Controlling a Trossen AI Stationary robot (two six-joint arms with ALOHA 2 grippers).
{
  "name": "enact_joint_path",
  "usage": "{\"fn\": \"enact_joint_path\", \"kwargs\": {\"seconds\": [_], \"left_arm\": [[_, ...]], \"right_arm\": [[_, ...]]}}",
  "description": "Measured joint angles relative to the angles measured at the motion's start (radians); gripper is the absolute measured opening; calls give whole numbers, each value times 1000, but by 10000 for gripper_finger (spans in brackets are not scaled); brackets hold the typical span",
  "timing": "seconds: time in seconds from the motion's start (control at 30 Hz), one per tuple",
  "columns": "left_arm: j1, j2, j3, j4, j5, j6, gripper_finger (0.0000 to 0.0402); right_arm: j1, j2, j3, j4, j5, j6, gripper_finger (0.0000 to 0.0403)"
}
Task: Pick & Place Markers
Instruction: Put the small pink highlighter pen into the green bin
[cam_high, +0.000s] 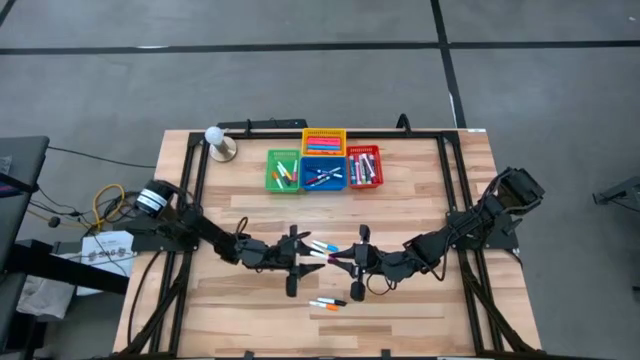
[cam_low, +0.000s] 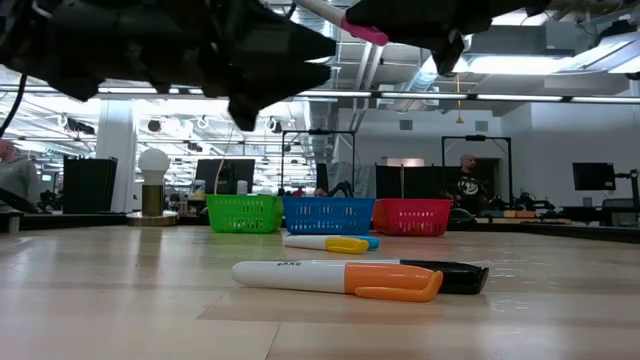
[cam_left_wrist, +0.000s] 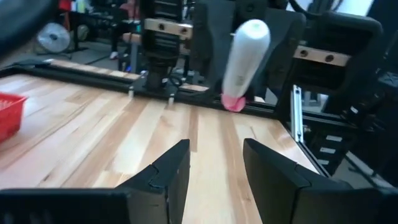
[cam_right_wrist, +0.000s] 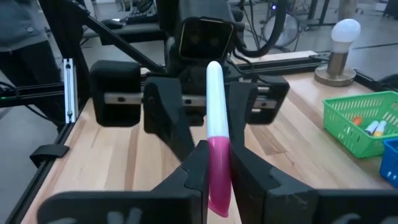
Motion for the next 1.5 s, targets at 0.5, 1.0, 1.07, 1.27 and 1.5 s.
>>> {"fn": "enact_joint_path", "kwargs": {"seconds": [0.5, 1.0, 1.07, 1.27, 1.5], "left_arm": [[8, 11, 48, 7, 87, 110, 149], [8, 11, 48, 90, 86, 110, 149], [8, 10, 48, 96, 86, 110, 149], [9, 10, 48, 98, 43, 108, 149], [9, 10, 48, 100, 18, 106, 115]], "right_arm": [[14, 0, 0, -21, -15, -14, 42], [16, 0, 0, -31, -43, -14, 43], [16, 0, 0, -31, -42, -14, 43], [16, 0, 0, -31, -42, -14, 43], [16, 0, 0, -31, -39, -14, 43]]}}
